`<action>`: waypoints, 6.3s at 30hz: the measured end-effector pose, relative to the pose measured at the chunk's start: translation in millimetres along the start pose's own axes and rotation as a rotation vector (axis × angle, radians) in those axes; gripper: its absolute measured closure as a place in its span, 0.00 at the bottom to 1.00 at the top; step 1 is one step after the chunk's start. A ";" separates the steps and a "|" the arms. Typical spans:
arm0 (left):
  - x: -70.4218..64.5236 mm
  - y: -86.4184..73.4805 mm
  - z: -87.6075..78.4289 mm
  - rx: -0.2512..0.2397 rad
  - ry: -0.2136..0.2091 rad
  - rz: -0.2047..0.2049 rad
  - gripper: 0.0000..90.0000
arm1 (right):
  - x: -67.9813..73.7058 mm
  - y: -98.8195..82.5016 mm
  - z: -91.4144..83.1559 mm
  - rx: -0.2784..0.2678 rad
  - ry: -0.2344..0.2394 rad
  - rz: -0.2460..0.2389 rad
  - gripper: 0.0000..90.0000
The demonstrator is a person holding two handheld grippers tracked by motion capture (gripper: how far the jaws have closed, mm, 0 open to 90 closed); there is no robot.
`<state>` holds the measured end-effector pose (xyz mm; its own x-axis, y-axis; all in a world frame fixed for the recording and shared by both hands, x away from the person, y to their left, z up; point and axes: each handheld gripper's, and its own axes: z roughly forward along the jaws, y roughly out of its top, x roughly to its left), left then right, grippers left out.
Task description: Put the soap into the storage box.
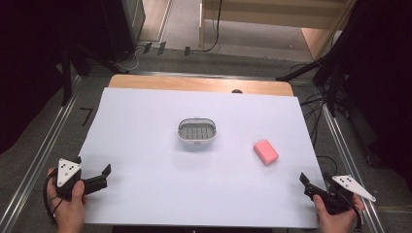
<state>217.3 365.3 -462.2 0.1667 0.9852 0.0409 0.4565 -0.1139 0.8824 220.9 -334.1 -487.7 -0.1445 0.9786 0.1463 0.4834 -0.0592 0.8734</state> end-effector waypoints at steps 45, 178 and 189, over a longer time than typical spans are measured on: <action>-1.3 0.0 0.3 0.002 0.004 0.012 0.00 | 41.0 58.1 50.7 0.445 0.135 -0.235 0.16; -0.8 0.1 0.3 0.004 -0.004 0.010 0.00 | 101.2 86.4 130.9 0.606 0.214 -0.356 0.43; -0.4 0.0 0.2 0.003 -0.003 0.006 0.00 | 101.3 89.8 129.1 0.579 0.238 -0.356 0.43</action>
<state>217.5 364.9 -462.3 0.1724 0.9840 0.0452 0.4581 -0.1207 0.8807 361.1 -214.9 -454.4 -0.5311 0.8456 0.0534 0.7423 0.4340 0.5105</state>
